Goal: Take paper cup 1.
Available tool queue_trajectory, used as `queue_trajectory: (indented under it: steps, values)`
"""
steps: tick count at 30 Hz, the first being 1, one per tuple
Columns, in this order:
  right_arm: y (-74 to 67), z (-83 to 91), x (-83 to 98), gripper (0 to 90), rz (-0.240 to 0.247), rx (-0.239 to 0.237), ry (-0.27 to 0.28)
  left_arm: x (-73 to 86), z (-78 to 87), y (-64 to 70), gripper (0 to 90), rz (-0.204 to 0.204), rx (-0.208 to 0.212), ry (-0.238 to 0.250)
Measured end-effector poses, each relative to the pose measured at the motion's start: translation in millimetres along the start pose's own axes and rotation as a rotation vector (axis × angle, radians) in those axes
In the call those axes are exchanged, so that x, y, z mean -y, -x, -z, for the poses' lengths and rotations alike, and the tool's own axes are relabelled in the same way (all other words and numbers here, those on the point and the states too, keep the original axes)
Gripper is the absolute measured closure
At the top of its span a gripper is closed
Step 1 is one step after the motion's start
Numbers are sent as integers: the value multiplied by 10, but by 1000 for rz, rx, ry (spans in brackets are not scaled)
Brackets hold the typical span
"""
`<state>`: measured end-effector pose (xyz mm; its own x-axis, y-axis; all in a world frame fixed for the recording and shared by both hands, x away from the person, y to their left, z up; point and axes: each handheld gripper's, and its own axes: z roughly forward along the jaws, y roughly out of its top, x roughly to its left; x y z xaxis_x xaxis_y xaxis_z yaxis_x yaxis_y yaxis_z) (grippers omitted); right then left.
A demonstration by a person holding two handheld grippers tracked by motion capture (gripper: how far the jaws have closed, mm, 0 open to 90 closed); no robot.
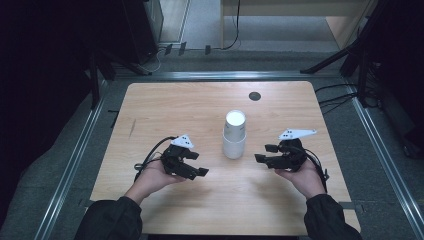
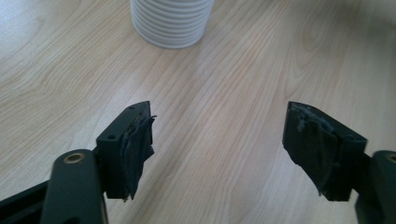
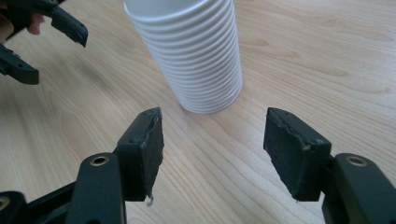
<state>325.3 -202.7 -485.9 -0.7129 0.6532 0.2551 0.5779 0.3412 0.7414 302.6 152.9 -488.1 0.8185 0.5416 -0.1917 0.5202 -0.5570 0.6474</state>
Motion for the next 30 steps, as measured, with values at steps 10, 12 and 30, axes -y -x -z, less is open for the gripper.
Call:
queue_trajectory:
  steps: [10,12,30]
  values:
    - [-32,-31,27,405,35,-4,-46,-7,39,-35,310,35,-3,11]
    - [-27,-30,34,405,38,-3,-43,-13,30,-52,313,82,2,-19]
    - [-154,-59,-28,328,102,-24,-99,23,116,-7,318,54,15,19]
